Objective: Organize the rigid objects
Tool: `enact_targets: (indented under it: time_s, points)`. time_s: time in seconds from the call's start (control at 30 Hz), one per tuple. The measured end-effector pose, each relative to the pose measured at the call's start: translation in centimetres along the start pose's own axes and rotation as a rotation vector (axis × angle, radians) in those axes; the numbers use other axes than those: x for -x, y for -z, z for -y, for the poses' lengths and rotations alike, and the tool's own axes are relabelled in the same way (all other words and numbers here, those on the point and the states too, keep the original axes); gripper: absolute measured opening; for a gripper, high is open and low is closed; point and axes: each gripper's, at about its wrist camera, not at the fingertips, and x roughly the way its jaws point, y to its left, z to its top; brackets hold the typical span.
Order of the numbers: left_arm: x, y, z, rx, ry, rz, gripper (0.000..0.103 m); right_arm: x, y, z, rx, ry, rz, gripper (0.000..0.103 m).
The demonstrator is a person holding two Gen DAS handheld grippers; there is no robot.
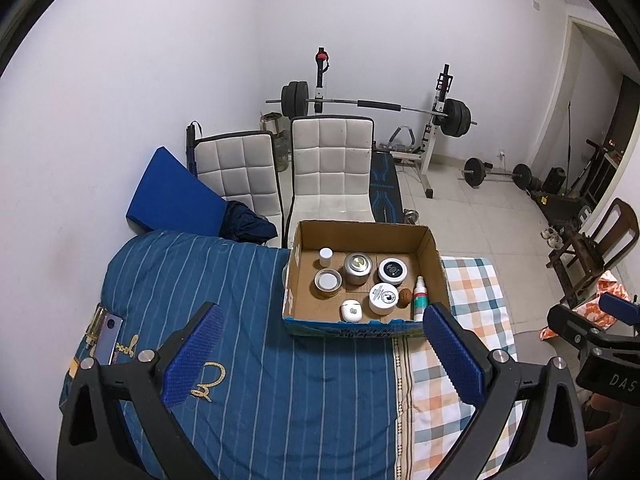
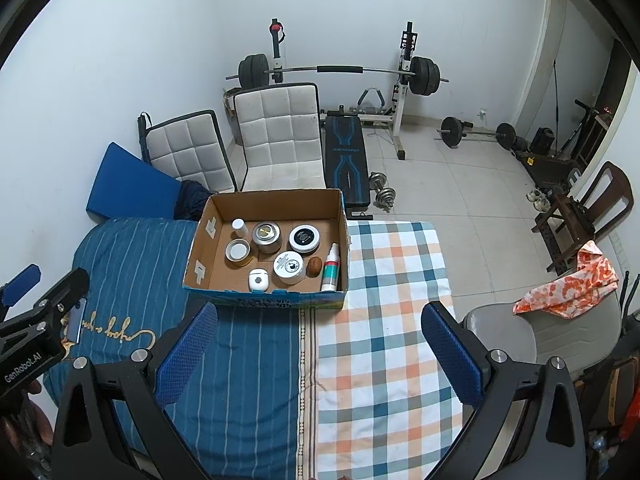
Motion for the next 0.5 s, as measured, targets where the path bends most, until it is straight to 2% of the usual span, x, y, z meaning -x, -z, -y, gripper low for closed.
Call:
enact_targets:
  time_s: [0.5]
  points:
    - [-0.13, 0.17, -0.14, 0.009, 0.008, -0.019, 0.103, 0.05, 0.6, 0.34, 0.004, 0.005, -0.012, 0.103]
